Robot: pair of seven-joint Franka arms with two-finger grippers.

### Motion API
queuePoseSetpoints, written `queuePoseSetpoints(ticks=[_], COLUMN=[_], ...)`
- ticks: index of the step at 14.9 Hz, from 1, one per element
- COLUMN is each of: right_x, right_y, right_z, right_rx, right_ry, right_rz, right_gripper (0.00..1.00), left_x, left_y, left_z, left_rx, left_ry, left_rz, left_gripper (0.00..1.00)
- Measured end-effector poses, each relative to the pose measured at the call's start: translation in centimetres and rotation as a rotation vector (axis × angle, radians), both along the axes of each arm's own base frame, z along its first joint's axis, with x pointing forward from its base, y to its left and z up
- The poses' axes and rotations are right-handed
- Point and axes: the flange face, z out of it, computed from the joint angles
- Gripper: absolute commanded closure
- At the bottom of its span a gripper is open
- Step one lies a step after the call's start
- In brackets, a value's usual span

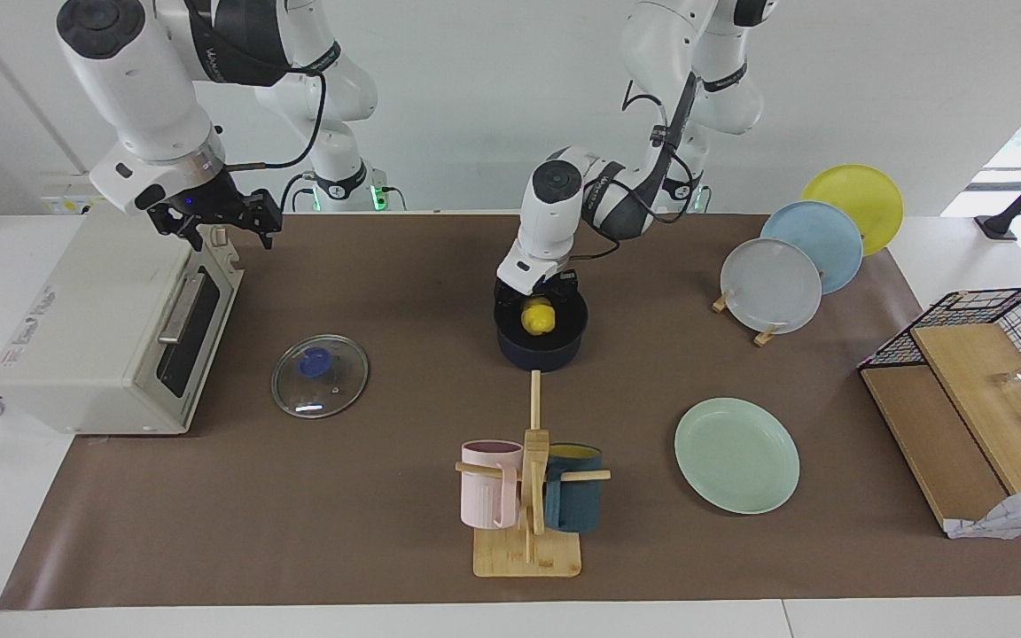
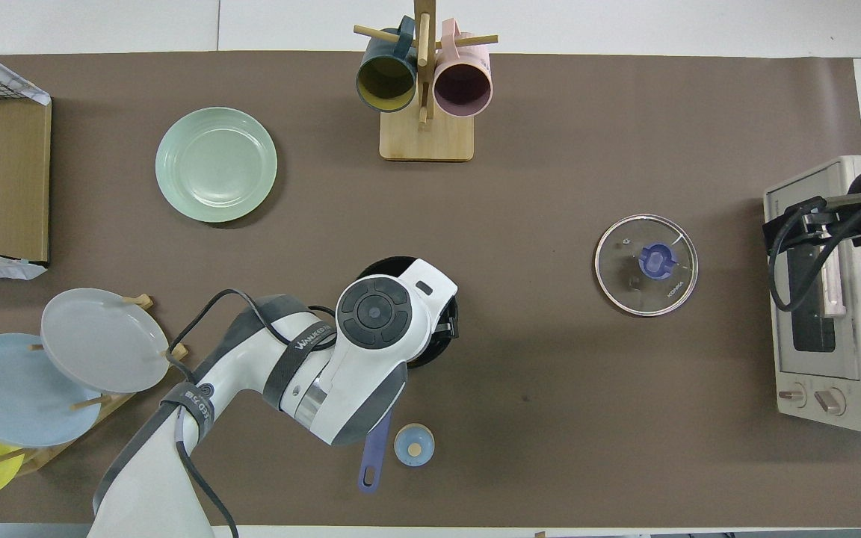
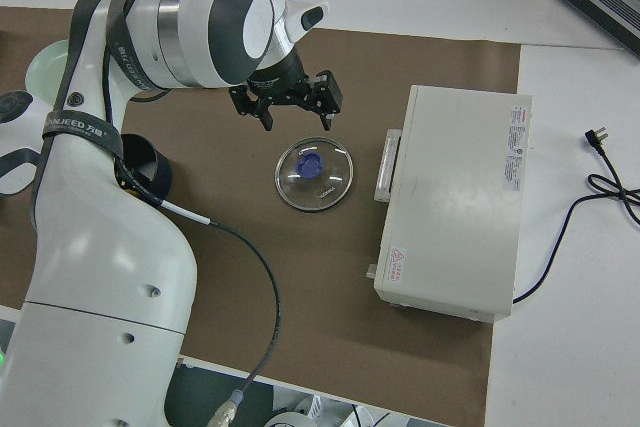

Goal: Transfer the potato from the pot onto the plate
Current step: 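Release the lid and withdraw the right gripper while the left gripper descends, then grasp the yellow potato in the saucepan with the left gripper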

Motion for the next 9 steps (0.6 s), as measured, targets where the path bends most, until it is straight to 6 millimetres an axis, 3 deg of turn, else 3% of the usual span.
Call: queuePoseSetpoints(ticks=[3,5,7,9], right_x=[-0.2,-0.3,-0.7,-0.9], right_y=[-0.5,-0.9,-1.2,-1.2], right_z=[-0.4,-0.8,-1.4,-1.4], right_rx=[0.007,0.009,0.010,0.011], right_ry=[0.008,0.017,0.030,0.012], right_rz=[-0.026,-0.036,-0.041,-0.039], right_gripper=[0.00,0.00,0.00,0.00], left_x=[-0.1,0.0,0.2,0.3], left_y=[-0.1,-0.1,0.0,0.0], left_z=[-0.1,-0.1,0.0,0.1], left_rx=[0.001,0.000,-0.001,-0.002], left_ry=[0.001,0.000,-0.002,-0.004], left_rz=[-0.002,0.000,0.002,0.003], left_gripper=[0.20,0.35,0.57,0.90])
